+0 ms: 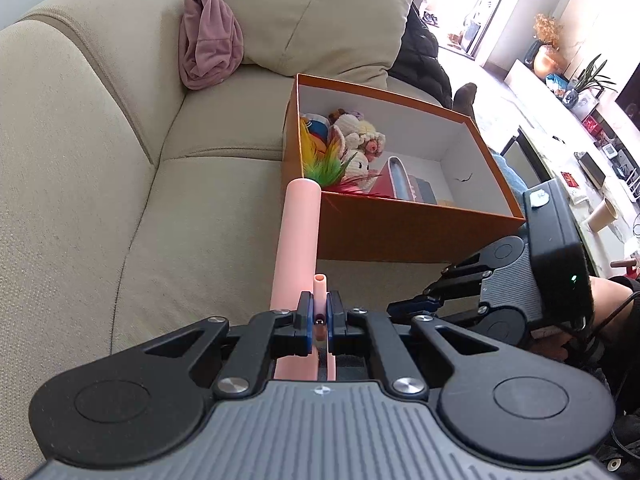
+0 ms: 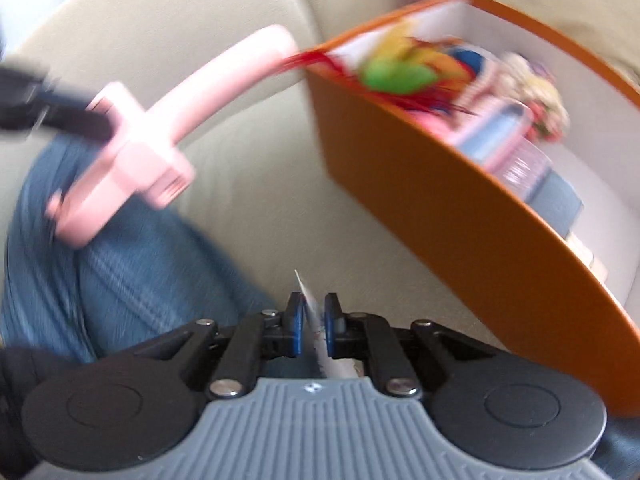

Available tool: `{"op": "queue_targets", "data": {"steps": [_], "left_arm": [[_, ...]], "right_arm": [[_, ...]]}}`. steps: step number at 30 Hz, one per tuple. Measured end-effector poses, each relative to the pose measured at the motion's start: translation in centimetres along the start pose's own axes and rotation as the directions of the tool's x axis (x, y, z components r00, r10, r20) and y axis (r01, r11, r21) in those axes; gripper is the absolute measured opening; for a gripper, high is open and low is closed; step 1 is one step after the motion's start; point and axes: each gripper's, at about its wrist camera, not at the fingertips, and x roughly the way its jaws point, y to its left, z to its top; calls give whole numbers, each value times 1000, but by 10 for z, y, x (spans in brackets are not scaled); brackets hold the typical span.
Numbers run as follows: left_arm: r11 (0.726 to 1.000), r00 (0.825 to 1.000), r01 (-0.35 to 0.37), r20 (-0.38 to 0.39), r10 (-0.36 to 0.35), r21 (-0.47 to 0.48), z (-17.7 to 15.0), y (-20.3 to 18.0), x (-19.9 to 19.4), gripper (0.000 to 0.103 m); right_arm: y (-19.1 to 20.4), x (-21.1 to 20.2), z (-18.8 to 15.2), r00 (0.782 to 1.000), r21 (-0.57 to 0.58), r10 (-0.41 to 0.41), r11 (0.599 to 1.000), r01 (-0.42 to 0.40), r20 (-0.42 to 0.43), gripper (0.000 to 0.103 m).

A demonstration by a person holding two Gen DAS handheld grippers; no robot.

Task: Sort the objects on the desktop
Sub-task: 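Lift the selfie stick with the left tool while the right tool lifts the Vaseline tube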

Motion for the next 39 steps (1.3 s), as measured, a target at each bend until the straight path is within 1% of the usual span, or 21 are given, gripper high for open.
{"op": "queue_targets", "data": {"steps": [2,5,7,10,12,14,17,19,21,23,25,27,28,29,32,34,36,39], "left_arm": [[1000,1000,1,0,-1,-5,-3,0,-2,7],[1000,1000,10,3,-10,-19,-6,0,-6,7],[1000,1000,10,8,-10,-17,-7,-1,-9,7],[1000,1000,15,19,-15,-19,-8,-1,-14,7],[999,999,31,27,-30,-35,-9,0,-18,7],[997,998,58,41,-56,-50,-7,-1,-21,7],[995,994,89,68,-85,-53,-4,-6,-28,7],[994,992,104,82,-100,-45,1,-13,-31,7],[991,988,126,95,-122,-35,9,-22,-34,7],[987,982,157,107,-153,-36,19,-31,-34,7],[982,976,188,120,-182,-36,31,-40,-31,7],[977,969,211,134,-205,-28,45,-51,-25,7],[974,966,224,140,-219,-24,53,-58,-21,7],[971,962,238,145,-232,-23,61,-64,-16,7],[959,949,283,153,-276,-27,86,-83,3,7],[950,941,311,152,-302,-39,102,-94,21,7],[937,933,342,146,-330,-65,117,-104,41,7],[917,921,382,126,-369,-113,133,-117,77,6]], "right_arm": [[12,9,5,999,-72,-24,997,22,-29,12],[25,23,17,996,-134,-51,990,42,-68,13],[27,34,21,993,-149,-63,988,48,-97,12],[30,32,20,992,-155,-95,985,81,-83,10],[29,16,17,992,-151,-118,982,110,-46,8],[23,-4,12,992,-128,-123,984,121,-13,8],[9,-40,4,990,-77,-136,987,139,41,6],[7,-63,2,986,-33,-147,988,150,80,6],[2,-86,6,981,16,-151,989,150,122,6],[-2,-118,-15,972,68,-161,986,152,170,5],[-23,-135,-9,960,108,-176,982,155,219,5],[-36,-160,-17,938,154,-215,972,178,272,5],[-38,-179,-22,925,176,-240,965,194,295,5],[-44,-187,-22,910,196,-268,957,214,315,5],[-68,-202,-19,858,267,-372,919,288,354,5],[-85,-204,-16,832,322,-418,895,309,365,5],[-102,-202,-13,815,365,-442,878,309,374,5],[-123,-194,-11,801,416,-461,860,297,382,5]]}}
